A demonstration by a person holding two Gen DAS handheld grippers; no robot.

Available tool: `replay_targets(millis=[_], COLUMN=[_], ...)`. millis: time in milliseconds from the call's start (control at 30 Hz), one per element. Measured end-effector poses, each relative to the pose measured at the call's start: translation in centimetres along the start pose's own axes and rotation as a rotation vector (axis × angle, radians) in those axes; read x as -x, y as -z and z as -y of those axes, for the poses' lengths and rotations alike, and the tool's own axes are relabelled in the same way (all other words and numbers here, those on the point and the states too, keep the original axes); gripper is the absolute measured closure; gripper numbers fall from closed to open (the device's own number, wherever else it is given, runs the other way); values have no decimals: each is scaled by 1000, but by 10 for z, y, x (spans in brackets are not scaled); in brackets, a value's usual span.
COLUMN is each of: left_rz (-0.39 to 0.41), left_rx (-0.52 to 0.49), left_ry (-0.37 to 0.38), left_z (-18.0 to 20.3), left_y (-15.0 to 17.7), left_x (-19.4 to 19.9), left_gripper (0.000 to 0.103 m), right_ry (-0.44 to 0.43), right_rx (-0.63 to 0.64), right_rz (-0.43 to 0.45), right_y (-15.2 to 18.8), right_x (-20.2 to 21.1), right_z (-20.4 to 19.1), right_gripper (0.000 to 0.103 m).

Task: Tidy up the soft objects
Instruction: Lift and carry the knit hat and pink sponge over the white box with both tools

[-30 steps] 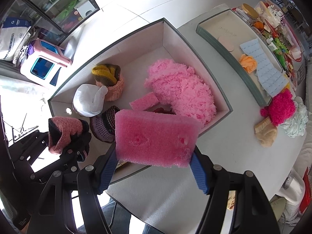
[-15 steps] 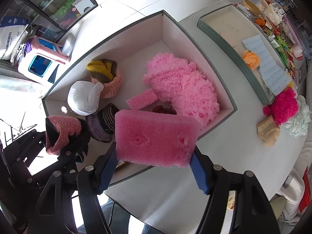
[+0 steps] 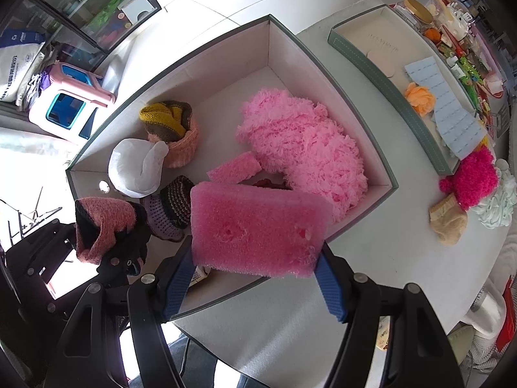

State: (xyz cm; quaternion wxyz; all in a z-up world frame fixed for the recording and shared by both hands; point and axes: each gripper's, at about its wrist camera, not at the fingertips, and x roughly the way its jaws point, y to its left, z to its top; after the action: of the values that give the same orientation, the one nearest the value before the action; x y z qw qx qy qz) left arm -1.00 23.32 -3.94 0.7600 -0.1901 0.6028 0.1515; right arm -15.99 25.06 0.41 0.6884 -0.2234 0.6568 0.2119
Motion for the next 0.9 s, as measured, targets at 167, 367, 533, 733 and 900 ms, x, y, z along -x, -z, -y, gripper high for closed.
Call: replay_targets(millis=[167, 367, 533, 733, 900], left_rz=[1, 0, 6, 6, 9], left_rx=[-2, 0, 1, 4, 4], left_ry=[0, -2, -7, -7, -9], left_z=[0, 0, 0, -2, -2], left_y=[1, 2, 3, 3, 3], left_x=[0, 0, 1, 1, 2], left_gripper=[70, 70, 70, 70, 70], right_ry=[0, 0, 3, 4, 5], right_rx=[0, 0, 3, 5, 5], right_rz=[0, 0, 2, 3, 3], right_y=[0, 0, 1, 1, 1], right_x=[0, 0, 0, -1, -1], right_z=[0, -1, -2, -2, -3], right_gripper=[30, 30, 30, 30, 30])
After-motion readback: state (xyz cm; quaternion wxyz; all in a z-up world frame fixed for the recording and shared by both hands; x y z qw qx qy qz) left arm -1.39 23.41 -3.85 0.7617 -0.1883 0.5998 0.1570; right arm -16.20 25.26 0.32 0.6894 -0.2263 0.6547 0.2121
